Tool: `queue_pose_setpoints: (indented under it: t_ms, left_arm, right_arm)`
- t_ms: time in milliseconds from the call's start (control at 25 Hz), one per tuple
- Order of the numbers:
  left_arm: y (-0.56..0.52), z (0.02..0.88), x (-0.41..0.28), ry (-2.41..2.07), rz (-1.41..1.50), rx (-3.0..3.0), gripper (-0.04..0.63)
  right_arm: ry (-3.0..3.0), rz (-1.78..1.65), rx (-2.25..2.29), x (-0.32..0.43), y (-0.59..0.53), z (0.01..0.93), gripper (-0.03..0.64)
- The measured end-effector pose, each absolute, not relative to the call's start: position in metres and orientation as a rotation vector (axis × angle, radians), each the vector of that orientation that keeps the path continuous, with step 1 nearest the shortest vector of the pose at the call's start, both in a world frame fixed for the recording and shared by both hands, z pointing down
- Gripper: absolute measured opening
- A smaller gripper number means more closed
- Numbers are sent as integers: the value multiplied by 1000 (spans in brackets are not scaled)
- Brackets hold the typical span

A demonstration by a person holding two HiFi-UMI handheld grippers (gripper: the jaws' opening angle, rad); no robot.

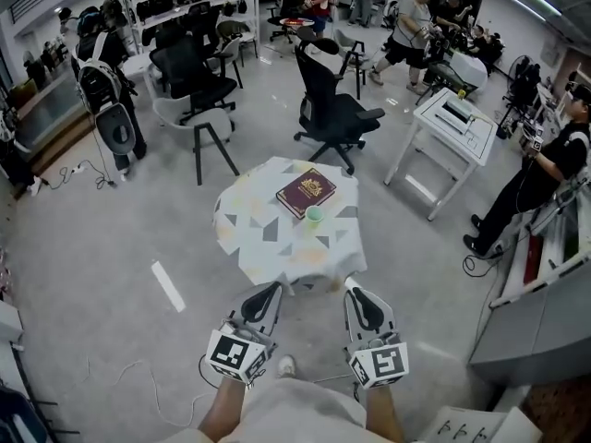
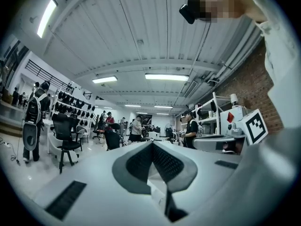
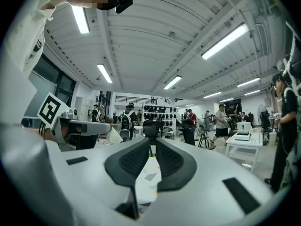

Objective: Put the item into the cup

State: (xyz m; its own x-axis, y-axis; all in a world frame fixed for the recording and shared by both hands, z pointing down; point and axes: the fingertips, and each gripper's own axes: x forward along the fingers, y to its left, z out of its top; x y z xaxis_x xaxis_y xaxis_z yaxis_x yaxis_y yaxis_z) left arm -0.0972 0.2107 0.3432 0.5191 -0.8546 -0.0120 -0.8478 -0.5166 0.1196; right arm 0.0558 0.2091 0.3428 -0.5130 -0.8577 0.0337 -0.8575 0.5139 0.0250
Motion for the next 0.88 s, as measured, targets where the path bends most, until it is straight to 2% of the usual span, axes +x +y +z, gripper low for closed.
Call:
queue_pose_setpoints:
  t_ms: [880]
  left_arm:
    - [155, 346, -123, -1487, -117, 2647, 9]
  right_arm:
    - [-2705, -22, 1490, 21, 154, 346, 49]
